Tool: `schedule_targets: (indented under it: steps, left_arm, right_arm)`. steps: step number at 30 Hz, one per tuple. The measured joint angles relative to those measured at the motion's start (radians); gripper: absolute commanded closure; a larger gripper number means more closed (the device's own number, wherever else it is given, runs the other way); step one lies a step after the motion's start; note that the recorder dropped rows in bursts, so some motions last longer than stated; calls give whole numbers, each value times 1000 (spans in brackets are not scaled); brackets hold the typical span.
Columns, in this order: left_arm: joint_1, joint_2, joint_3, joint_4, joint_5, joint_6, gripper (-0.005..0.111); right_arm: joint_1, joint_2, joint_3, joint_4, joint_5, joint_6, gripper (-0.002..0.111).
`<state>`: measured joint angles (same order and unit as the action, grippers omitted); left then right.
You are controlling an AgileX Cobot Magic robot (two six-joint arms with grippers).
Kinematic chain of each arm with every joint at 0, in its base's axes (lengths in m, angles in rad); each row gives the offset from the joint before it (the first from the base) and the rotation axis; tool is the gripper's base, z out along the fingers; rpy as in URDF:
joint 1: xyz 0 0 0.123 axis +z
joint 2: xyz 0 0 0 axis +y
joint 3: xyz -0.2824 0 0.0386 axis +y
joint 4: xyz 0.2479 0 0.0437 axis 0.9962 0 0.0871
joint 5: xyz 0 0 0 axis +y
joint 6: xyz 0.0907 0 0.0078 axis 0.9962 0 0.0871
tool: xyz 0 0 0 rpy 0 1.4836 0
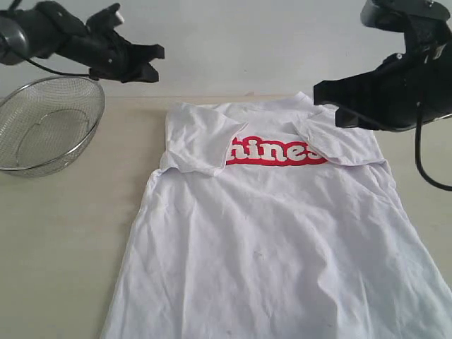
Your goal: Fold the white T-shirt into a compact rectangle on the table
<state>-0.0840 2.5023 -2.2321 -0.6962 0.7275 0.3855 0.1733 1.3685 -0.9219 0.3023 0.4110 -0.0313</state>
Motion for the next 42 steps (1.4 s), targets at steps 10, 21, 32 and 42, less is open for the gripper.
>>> schedule_targets:
  steps: [10,21,32,42]
  left_arm:
    - [37,-200,44,-1,384,-43,102]
    - [20,-529,538,-123,477,119,102]
    - [39,-808,1273,-451,327,489,102]
    - [41,-850,1497,-615,360,615,102]
  right_arm:
    - [-239,-80,0,2,140,10,108]
    - [-433,-17,0,367,308,-331,108]
    - [-497,163,0,532,509,-537,108]
    - [-500,151,34,530,647,-496,108]
